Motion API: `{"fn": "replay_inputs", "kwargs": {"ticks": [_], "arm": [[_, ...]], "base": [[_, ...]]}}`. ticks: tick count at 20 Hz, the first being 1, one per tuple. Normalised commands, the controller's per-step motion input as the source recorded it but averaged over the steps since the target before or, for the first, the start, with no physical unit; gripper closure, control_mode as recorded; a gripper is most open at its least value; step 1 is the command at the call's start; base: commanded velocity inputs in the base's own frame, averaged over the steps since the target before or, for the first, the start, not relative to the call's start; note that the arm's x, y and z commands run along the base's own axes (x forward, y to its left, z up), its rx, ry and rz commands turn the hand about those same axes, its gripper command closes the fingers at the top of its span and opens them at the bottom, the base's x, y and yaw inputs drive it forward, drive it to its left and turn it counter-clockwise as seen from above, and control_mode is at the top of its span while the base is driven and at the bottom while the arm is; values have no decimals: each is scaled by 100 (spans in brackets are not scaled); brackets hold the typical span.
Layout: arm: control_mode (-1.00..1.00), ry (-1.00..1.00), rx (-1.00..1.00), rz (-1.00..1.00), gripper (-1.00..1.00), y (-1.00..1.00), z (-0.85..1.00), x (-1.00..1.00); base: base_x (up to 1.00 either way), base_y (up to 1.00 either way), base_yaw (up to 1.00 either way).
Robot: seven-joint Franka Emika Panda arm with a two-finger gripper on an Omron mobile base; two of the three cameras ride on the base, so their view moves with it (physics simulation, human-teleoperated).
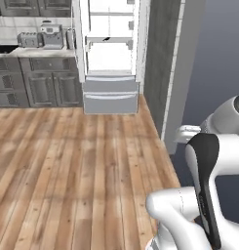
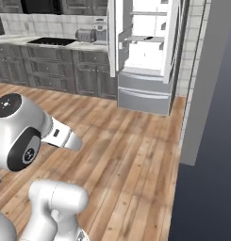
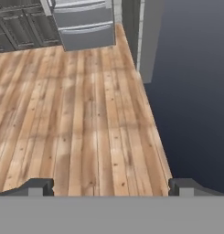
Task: Take the cheese, fish, and garlic from the fridge and place them on the plate on the dining counter to create an appetizer plate.
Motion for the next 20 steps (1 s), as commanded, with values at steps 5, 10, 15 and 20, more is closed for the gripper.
{"fn": "replay_inputs", "kwargs": {"ticks": [5, 10, 15, 20], "arm": [[100, 0, 0, 0, -100, 0, 0, 0], [100, 0, 0, 0, -100, 0, 0, 0], [100, 0, 0, 0, -100, 0, 0, 0], [100, 0, 0, 0, -100, 0, 0, 0]], "base": [[100, -4, 1], [100, 0, 0], [100, -2, 0], [100, 0, 0]]}}
